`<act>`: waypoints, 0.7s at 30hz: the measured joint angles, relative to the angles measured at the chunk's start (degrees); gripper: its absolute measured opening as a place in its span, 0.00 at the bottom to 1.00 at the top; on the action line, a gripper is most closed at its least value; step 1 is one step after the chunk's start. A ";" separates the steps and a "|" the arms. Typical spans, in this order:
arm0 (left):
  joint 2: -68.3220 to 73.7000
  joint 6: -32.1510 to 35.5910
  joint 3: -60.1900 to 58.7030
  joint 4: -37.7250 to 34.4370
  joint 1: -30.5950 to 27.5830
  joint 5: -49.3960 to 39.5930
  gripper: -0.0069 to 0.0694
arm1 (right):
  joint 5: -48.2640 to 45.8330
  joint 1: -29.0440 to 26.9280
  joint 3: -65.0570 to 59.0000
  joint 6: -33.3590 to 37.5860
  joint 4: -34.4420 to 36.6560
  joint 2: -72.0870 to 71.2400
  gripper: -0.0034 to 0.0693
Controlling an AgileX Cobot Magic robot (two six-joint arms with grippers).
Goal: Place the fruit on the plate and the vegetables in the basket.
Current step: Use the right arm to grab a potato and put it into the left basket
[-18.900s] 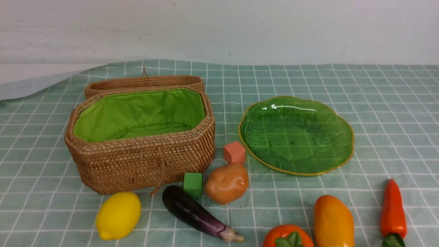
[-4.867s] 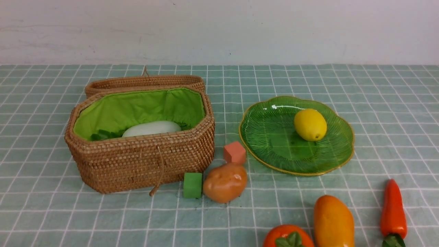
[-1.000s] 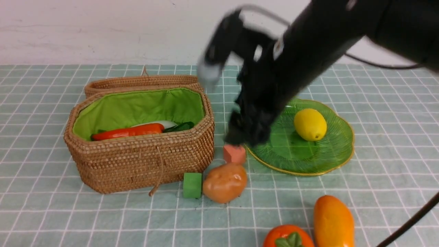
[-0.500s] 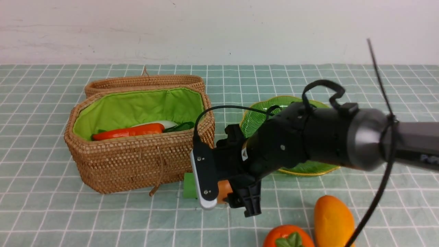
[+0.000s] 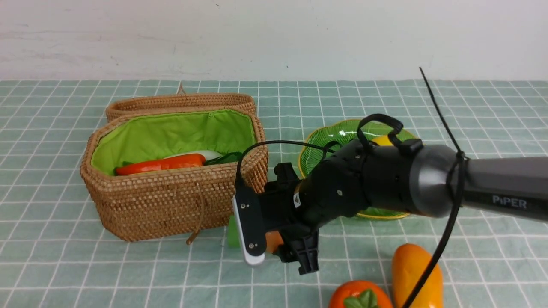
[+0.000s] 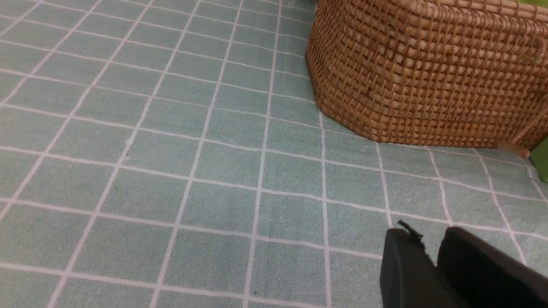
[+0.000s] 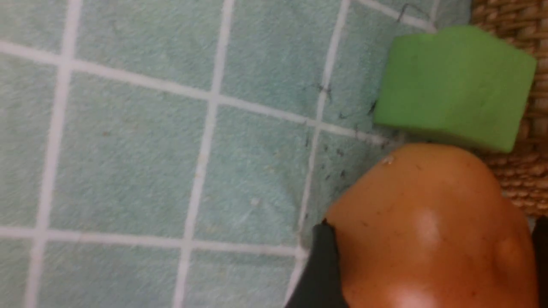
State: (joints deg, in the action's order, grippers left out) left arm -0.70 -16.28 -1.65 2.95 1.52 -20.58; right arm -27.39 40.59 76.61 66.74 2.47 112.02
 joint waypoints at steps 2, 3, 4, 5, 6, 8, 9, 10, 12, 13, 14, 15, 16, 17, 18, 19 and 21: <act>0.00 0.00 0.00 0.00 0.00 0.04 0.25 | -3.87 0.00 0.61 -0.22 0.18 -0.68 0.81; 0.00 0.00 0.00 0.00 0.00 0.04 0.25 | -4.26 0.00 0.70 -0.28 0.15 -0.69 0.81; 0.00 0.00 0.00 0.00 0.00 0.04 0.25 | -6.57 0.00 1.24 -0.39 0.63 -1.05 0.81; 0.00 0.00 0.00 0.00 0.00 0.04 0.25 | -8.36 0.00 1.87 -0.45 1.38 -1.34 0.81; 0.00 0.00 0.00 0.00 0.00 0.04 0.25 | -9.36 0.00 2.35 -0.51 2.05 -1.62 0.81; 0.00 0.00 0.00 0.00 0.00 0.04 0.26 | -13.17 0.00 5.51 -0.59 5.03 -2.59 0.81; 0.00 0.00 0.00 0.00 0.00 0.04 0.26 | -14.61 0.00 7.31 -0.59 6.29 -3.01 0.81; 0.00 0.00 0.00 0.00 0.00 0.04 0.26 | -15.52 0.00 8.62 -0.59 7.48 -3.25 0.81; 0.00 0.00 0.00 0.00 0.00 0.04 0.26 | -17.06 0.00 10.95 -0.59 9.09 -3.48 0.81; 0.00 0.00 0.00 0.00 0.00 0.04 0.26 | -18.13 0.00 12.36 -0.50 10.09 -3.55 0.81; 0.00 0.00 0.00 0.00 0.00 0.04 0.27 | -19.39 0.00 15.18 0.01 12.03 -3.55 0.81; 0.00 0.00 0.00 0.00 0.00 0.04 0.27 | -20.32 0.00 16.58 0.65 13.70 -3.55 0.81; 0.00 0.00 0.00 0.00 0.00 0.04 0.27 | -20.87 0.00 17.63 1.23 14.87 -3.55 0.81; 0.00 0.00 0.00 0.00 0.00 0.04 0.27 | -21.31 0.00 19.38 2.04 16.59 -3.55 0.81; 0.00 0.00 0.00 0.00 0.00 0.04 0.27 | -21.54 0.00 21.03 3.07 18.83 -3.55 0.81; 0.00 0.00 0.00 0.00 0.00 0.04 0.27 | -21.46 0.00 22.54 4.06 21.06 -3.55 0.81; 0.00 0.00 0.00 0.00 0.00 0.04 0.28 | -20.27 0.00 24.41 5.54 24.55 -3.55 0.81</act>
State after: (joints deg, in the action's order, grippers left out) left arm -0.70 -16.28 -1.65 2.95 1.52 -20.54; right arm -47.66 40.59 101.02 72.28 27.02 108.47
